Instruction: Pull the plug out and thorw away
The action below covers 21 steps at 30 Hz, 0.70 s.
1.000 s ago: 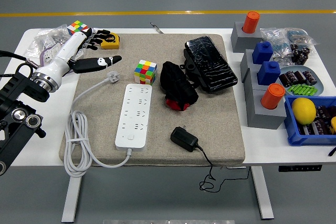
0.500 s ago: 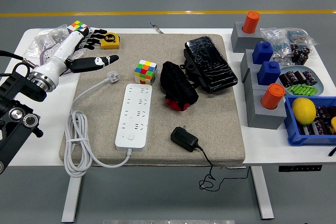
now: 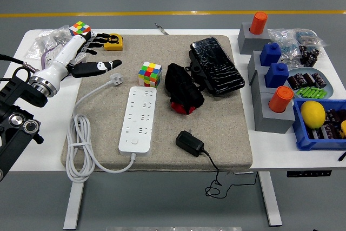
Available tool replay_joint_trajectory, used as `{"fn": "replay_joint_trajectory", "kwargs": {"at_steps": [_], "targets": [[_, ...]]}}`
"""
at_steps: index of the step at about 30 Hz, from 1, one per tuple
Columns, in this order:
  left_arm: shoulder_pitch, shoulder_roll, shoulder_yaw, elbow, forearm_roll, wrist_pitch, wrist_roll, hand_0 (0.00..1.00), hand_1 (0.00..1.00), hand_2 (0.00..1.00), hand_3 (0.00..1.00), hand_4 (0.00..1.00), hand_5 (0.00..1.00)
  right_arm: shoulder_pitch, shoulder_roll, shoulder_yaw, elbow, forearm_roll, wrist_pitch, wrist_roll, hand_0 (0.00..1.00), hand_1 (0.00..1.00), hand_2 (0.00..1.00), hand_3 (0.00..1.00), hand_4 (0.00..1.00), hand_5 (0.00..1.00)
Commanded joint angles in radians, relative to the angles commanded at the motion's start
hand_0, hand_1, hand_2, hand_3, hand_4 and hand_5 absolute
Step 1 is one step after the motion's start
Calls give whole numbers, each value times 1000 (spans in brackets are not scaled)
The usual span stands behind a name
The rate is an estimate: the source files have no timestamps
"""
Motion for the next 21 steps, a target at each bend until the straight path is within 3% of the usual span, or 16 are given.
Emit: {"fn": "replay_joint_trajectory", "kwargs": {"at_steps": [21], "targets": [[14,11,4,-12,14,-9,5,651,777,786,797,950,446,8,-8,-49,-1,16,0,-1,640,678,687,608,998,495]]}}
